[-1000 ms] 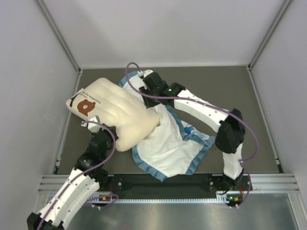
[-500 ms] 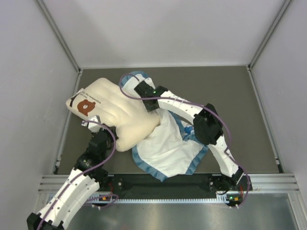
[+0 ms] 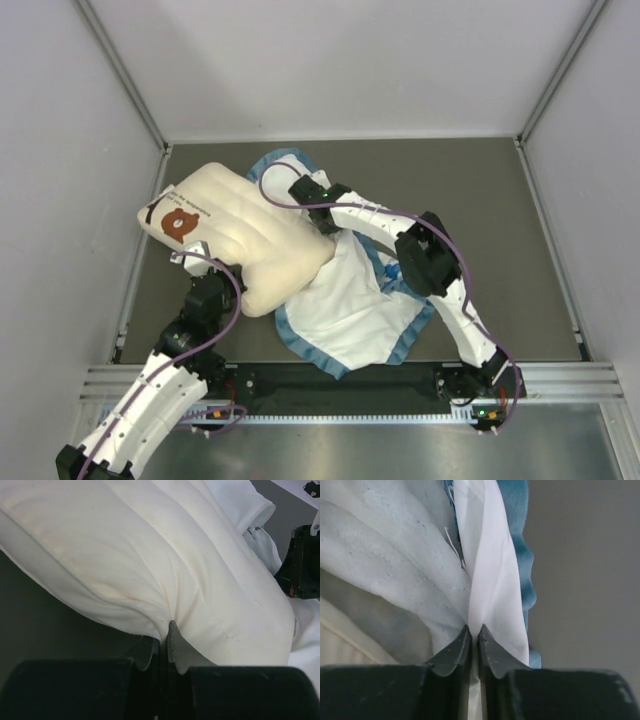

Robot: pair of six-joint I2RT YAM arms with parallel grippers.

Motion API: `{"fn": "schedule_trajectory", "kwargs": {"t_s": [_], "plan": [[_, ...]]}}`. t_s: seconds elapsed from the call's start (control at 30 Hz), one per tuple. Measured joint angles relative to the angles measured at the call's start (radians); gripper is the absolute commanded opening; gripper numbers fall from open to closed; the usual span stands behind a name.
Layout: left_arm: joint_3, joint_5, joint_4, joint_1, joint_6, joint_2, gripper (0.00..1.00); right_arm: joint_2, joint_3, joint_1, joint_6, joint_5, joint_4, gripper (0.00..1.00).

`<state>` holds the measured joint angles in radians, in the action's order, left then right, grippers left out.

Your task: Put the pillow into the pillowcase

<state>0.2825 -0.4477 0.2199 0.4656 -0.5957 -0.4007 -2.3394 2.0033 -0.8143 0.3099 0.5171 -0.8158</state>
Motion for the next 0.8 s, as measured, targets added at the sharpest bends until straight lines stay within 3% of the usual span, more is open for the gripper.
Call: {"fn": "schedule_trajectory", "kwargs": {"t_s": [0.17,0.4,0.6,0.8], "plan": [[0.0,0.026,-0.003,0.0,0.0,-0.009,0.0,0.019,-0.064,0.007,-0.001,-0.023,0.036,0.0],[0.0,0.086,-0.017,0.0,-0.013,-0.074,0.16,0.251,-0.16,0.014,-0.022,-0.209,0.073,0.0],[-0.041,0.216,-0.078,0.002,-0.074,-0.087,0.46,0.446,-0.194,0.016,-0.04,-0.325,0.092,0.01],[-0.132,0.311,-0.18,0.007,-0.14,-0.1,0.7,0.451,-0.253,0.026,-0.056,-0.359,0.081,0.12]]}}
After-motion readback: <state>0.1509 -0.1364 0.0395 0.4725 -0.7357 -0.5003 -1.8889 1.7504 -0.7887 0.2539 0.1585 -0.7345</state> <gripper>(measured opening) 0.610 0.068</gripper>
